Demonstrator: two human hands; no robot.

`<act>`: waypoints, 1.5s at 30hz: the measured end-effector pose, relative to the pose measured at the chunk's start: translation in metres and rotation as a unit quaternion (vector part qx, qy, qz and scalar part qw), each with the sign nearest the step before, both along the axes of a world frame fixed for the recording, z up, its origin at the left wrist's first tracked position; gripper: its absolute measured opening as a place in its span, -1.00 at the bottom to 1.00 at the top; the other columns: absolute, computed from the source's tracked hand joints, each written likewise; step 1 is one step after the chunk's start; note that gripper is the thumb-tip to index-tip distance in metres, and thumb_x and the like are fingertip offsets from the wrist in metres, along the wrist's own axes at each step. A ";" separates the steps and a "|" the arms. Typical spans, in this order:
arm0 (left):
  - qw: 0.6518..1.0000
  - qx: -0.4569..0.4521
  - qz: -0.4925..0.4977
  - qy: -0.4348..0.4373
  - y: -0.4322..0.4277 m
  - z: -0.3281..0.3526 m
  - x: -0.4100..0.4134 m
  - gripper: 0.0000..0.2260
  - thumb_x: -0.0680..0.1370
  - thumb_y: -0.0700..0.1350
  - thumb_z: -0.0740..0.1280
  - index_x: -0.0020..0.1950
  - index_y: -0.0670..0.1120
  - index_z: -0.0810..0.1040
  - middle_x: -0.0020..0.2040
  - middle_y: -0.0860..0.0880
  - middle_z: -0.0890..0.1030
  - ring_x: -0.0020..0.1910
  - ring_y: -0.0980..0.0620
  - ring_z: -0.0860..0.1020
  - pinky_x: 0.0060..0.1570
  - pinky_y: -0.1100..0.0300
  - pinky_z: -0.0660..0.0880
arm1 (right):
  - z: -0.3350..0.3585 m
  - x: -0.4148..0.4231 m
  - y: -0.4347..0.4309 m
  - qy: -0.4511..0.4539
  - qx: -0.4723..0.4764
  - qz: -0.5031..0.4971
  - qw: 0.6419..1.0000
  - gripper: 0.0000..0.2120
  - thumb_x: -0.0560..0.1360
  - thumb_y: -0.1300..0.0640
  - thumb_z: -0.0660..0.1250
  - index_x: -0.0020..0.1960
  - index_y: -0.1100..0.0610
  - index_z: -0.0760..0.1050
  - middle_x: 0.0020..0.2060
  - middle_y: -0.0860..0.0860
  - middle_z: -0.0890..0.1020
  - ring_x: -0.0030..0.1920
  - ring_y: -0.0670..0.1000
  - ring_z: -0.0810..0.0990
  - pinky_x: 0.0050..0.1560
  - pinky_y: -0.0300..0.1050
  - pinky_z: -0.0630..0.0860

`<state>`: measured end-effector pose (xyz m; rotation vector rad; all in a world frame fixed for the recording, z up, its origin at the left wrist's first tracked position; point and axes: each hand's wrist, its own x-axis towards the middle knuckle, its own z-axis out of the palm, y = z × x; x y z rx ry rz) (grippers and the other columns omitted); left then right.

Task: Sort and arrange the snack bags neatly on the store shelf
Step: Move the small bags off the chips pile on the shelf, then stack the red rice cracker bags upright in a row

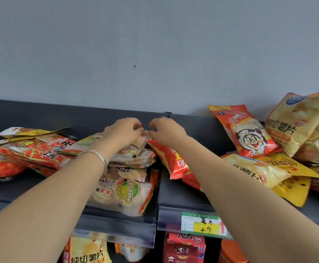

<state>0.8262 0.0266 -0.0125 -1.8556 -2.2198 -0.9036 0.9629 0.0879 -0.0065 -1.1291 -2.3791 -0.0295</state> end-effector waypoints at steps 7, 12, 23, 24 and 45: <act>0.993 0.044 -0.102 0.031 0.041 0.013 0.089 -0.76 0.59 0.07 0.19 0.19 0.09 0.53 0.19 0.03 0.57 0.17 -0.06 0.51 0.06 0.00 0.47 | 0.006 0.124 0.003 -0.067 0.115 -0.134 0.982 -0.70 0.59 0.04 0.17 0.25 0.11 0.50 0.16 0.10 0.54 0.15 0.16 0.52 0.03 0.06 0.54; 0.976 0.072 -0.200 0.038 0.056 0.017 0.181 -0.77 0.60 0.06 0.19 0.18 0.07 0.53 0.16 0.05 0.58 0.10 -0.01 0.53 -0.10 0.11 0.43 | 0.004 0.221 -0.006 -0.050 0.159 -0.241 0.956 -0.73 0.60 0.09 0.13 0.19 0.08 0.53 0.09 0.05 0.59 0.13 0.15 0.53 -0.15 -0.08 0.38; 0.918 0.024 -0.392 0.048 0.057 0.015 0.382 -0.70 0.58 0.06 0.22 0.28 0.03 0.48 0.02 0.05 0.55 0.02 0.01 0.54 0.02 0.01 0.52 | -0.014 0.423 -0.042 0.037 0.129 -0.385 0.913 -0.71 0.59 0.09 0.12 0.26 0.06 0.49 0.07 0.05 0.60 0.08 0.17 0.56 -0.19 -0.09 0.36; 0.915 0.014 -0.401 0.051 0.058 0.011 0.399 -0.68 0.58 0.06 0.22 0.31 0.04 0.45 0.08 0.03 0.55 0.05 0.00 0.53 0.04 0.00 0.52 | -0.017 0.439 -0.043 0.044 0.119 -0.398 0.909 -0.69 0.59 0.09 0.13 0.29 0.05 0.47 0.12 0.05 0.59 0.12 0.17 0.54 -0.17 -0.07 0.37; 0.943 -0.060 -0.316 0.089 0.081 -0.053 0.500 -0.51 0.59 0.23 0.07 0.51 0.20 0.10 0.54 0.06 0.05 0.51 -0.07 0.09 0.41 -0.14 0.16 | -0.066 0.525 0.001 0.664 -0.258 -0.269 0.649 0.00 0.22 0.09 0.62 0.47 0.06 0.08 0.23 0.18 0.50 0.17 0.21 0.55 0.19 0.24 0.52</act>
